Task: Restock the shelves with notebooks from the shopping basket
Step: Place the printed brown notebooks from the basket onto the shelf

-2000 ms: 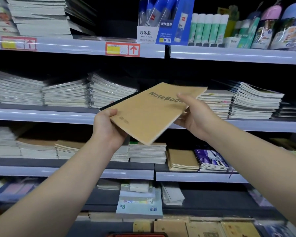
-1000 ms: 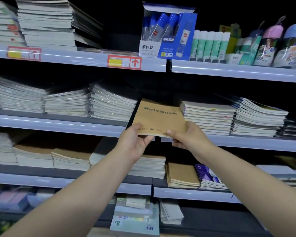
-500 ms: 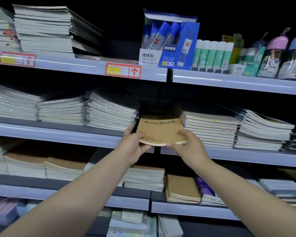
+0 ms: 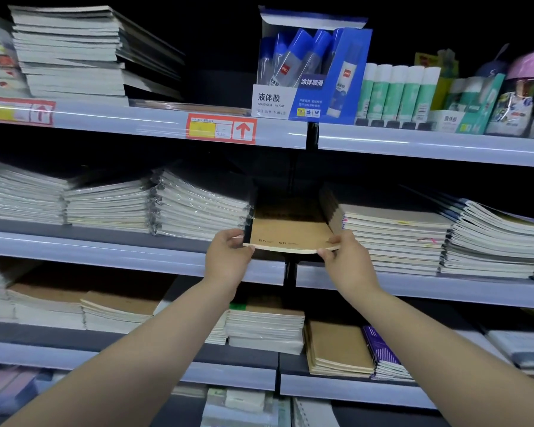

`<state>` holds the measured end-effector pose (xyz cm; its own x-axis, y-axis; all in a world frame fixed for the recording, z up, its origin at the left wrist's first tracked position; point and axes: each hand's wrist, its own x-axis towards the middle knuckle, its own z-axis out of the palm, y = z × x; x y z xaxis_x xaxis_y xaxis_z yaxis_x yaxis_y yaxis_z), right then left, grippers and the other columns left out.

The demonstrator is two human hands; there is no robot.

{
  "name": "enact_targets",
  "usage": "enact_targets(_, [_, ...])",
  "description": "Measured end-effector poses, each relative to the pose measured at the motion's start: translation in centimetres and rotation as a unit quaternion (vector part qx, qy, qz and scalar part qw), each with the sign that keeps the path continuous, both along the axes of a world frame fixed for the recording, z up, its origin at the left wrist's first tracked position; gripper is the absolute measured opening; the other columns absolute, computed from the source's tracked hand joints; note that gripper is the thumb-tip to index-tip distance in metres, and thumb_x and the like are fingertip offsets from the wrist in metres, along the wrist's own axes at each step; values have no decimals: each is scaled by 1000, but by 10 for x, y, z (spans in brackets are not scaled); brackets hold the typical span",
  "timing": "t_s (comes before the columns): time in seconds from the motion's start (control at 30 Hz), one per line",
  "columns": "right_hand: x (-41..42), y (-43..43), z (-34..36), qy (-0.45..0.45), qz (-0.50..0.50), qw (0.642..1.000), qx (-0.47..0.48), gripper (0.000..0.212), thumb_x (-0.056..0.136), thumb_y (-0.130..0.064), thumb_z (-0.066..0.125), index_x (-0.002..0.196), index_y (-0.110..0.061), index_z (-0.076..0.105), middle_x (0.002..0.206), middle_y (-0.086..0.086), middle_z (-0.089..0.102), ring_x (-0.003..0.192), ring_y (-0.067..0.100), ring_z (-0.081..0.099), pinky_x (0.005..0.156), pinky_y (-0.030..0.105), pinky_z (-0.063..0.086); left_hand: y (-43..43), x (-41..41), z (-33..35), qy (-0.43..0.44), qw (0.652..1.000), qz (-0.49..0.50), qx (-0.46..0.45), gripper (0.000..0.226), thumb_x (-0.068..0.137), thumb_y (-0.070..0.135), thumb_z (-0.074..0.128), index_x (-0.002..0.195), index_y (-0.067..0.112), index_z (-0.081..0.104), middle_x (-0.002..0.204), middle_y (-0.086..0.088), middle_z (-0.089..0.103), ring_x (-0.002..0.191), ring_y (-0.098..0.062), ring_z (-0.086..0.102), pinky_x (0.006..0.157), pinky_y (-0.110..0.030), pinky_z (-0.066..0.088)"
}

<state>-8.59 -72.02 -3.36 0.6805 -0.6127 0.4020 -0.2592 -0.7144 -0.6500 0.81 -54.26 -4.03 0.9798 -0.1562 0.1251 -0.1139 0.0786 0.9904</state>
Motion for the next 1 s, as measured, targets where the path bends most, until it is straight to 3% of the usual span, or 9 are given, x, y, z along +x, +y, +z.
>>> enact_targets(0.07, [4, -1, -1, -5, -22, 1000, 9, 25, 90, -33, 65, 102, -16, 51, 75, -8, 53, 67, 7, 49, 51, 21, 34, -2, 4, 0, 9, 1000, 23, -9, 29, 88, 3, 66, 113, 13, 56, 95, 0, 57, 78, -13, 60, 91, -33, 53])
enact_targets(0.13, [8, -3, -3, -12, -33, 999, 19, 25, 88, -36, 68, 86, -16, 52, 73, -6, 55, 65, 7, 49, 51, 22, 34, -9, 6, -1, 18, 999, 22, -16, 23, 89, 2, 65, 107, 12, 55, 87, -1, 53, 71, -11, 56, 86, -34, 55])
enact_targets(0.23, [13, -4, -5, -24, -39, 998, 38, 28, 87, -35, 69, 72, -18, 51, 68, -6, 55, 63, 10, 50, 51, 24, 36, -22, 4, -2, 38, 998, 2, -41, 20, 90, 3, 63, 101, 15, 54, 94, -2, 57, 78, -11, 59, 77, -26, 54])
enact_targets(0.37, [15, -2, -1, -6, -40, 999, 22, 25, 89, -30, 65, 72, -13, 59, 67, -1, 59, 65, 19, 55, 53, 25, 38, -28, 6, -1, 59, 996, -23, -65, 25, 90, 1, 60, 113, 13, 58, 102, -3, 62, 91, -11, 62, 69, -16, 50])
enact_targets(0.53, [16, -1, 11, 45, -9, 999, 4, 28, 95, -18, 52, 79, -1, 68, 75, 14, 68, 70, 30, 67, 66, 36, 57, -30, 16, 5, 84, 993, -57, -61, 38, 93, 1, 56, 131, 4, 54, 121, -15, 61, 96, -15, 62, 82, -23, 53])
enact_targets(0.63, [18, -5, 17, 55, 0, 998, 35, 27, 96, -12, 47, 88, 3, 68, 81, 18, 70, 75, 34, 69, 74, 44, 59, -32, 23, 9, 100, 989, -80, -76, 44, 91, -1, 57, 135, -3, 48, 126, -20, 58, 98, -18, 60, 96, -31, 51])
enact_targets(0.7, [19, -6, 19, 60, -3, 997, 46, 25, 95, -9, 45, 91, 3, 67, 82, 19, 70, 75, 35, 69, 74, 45, 59, -34, 25, 11, 106, 987, -90, -84, 45, 90, -2, 59, 133, -5, 49, 128, -19, 56, 99, -19, 59, 97, -31, 50])
enact_targets(0.83, [19, -4, 14, 31, -6, 998, 52, 25, 93, -4, 43, 87, 3, 66, 80, 19, 68, 73, 36, 68, 70, 45, 59, -38, 27, 15, 114, 983, -121, -79, 52, 90, -1, 59, 139, -4, 43, 148, -24, 38, 130, -29, 48, 101, -31, 47])
enact_targets(1.0, [21, -6, 10, 11, -6, 998, 60, 26, 92, -3, 43, 82, 1, 67, 79, 18, 69, 73, 35, 67, 71, 43, 59, -42, 30, 15, 112, 982, -137, -63, 58, 91, -2, 56, 142, -11, 30, 154, -24, 23, 139, -34, 33, 101, -30, 46])
